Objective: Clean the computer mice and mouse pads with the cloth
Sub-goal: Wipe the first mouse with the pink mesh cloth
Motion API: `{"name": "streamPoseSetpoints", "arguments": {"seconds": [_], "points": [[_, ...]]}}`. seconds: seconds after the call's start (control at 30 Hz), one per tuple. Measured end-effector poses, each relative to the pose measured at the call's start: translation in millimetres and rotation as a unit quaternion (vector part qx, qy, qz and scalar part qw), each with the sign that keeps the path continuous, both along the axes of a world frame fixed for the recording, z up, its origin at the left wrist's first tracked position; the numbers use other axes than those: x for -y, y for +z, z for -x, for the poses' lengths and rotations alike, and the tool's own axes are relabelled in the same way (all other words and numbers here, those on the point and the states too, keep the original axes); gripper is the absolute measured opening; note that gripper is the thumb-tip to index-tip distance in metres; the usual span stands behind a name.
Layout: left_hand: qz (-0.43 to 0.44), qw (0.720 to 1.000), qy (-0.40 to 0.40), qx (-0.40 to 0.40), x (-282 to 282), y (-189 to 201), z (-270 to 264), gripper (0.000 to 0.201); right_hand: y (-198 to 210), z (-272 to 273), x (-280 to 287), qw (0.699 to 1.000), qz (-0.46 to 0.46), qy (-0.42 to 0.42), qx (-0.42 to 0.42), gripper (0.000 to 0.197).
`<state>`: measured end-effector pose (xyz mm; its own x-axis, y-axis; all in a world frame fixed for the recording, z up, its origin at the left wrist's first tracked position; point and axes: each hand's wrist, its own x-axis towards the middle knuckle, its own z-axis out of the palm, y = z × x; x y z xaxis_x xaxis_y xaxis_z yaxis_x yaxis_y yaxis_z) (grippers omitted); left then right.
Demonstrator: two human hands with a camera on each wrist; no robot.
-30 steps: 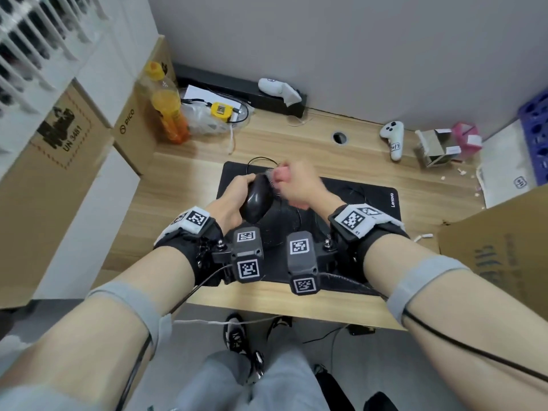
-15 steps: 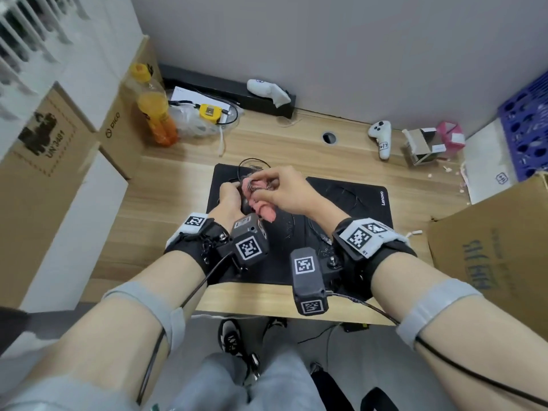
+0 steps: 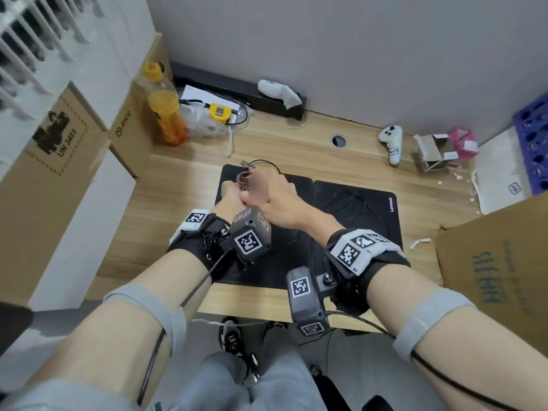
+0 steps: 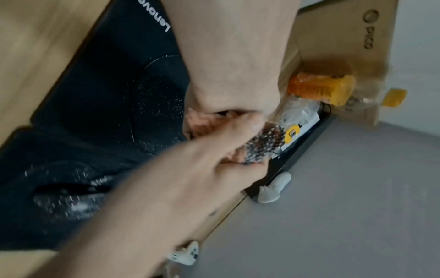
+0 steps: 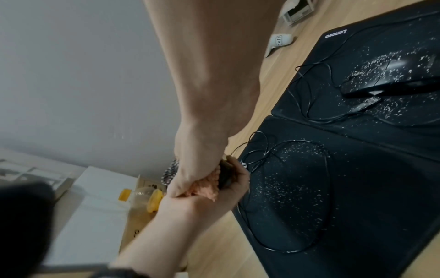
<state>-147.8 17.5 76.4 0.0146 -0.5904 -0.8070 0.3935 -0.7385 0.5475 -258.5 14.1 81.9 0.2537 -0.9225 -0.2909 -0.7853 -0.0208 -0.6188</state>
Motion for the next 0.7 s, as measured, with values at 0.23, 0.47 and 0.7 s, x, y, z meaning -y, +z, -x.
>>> {"name": "streamPoseSetpoints", "arguments": {"seconds": [0.23, 0.47, 0.7], "points": [[-0.04, 0.998, -0.054, -0.017, 22, 9, 12, 0.024, -5, 12, 21, 0.994, 0.049, -0.092, -0.045, 0.042], [-0.031, 0.997, -0.059, -0.034, 28, 7, -1, 0.019, -7, -5, 31, 0.99, 0.027, -0.128, -0.051, 0.045], [-0.016, 0.999, -0.034, -0.031, 21, -4, -5, 0.017, -15, -2, 22, 0.996, 0.07, -0.059, -0.009, 0.034]]}}
